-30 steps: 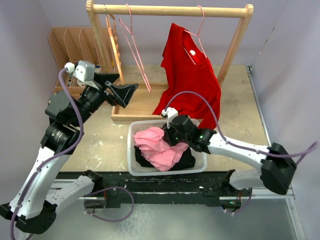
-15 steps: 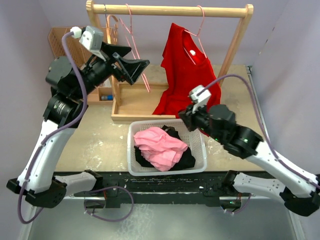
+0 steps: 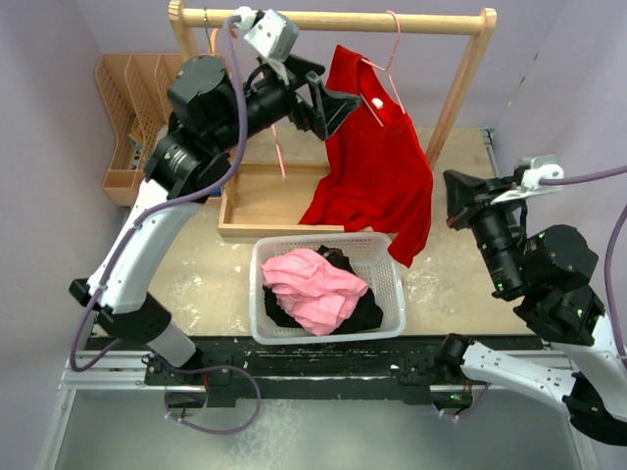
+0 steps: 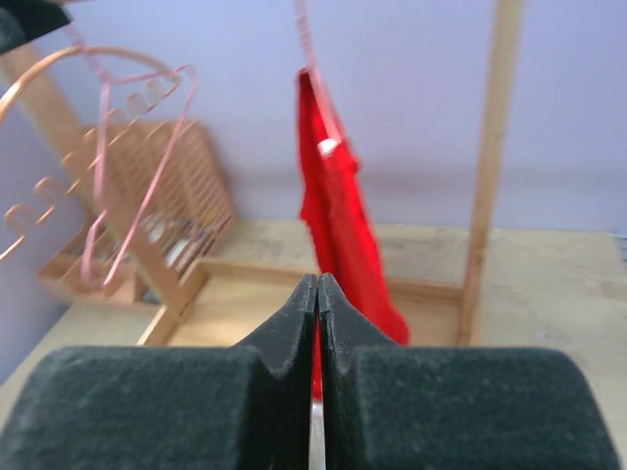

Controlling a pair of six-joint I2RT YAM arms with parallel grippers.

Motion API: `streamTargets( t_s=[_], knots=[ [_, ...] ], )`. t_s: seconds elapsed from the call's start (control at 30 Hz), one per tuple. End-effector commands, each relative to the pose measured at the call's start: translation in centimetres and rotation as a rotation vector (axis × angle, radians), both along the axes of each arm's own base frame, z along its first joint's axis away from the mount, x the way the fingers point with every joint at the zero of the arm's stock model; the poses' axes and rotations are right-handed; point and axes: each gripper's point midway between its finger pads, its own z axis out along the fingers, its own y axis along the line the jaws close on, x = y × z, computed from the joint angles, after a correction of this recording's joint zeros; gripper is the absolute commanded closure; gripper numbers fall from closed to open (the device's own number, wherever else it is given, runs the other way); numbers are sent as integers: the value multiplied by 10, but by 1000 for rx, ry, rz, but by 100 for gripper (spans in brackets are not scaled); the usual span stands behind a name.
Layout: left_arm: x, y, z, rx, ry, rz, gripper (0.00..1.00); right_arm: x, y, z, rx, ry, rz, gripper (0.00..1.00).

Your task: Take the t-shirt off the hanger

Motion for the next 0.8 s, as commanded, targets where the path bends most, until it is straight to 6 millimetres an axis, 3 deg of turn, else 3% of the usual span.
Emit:
streamTargets(
  t_s=[0.0,0.13,0.33,0.5,0.63,0.77],
  knots=[
    [21,-15,-1,41,-48,-2,1,17,-37,16,45,0,-280,97],
    [37,-29,1,19,-90,-9,1,31,-27,18,-6,14,-323,98],
    [49,-48,1,2,-78,-73,1,60,-37,35,10,-16,-349,98],
    [69,-43,-5,-91,12,-123,1,106,-27,15,-26,58,-280,100],
    [92,-38,-15,-120,61,-74,4,125,-19,4,-33,78,-261,100],
    [102,-42,-23,-123,88,-62,8,139,-16,-7,-38,101,-240,100]
  ],
)
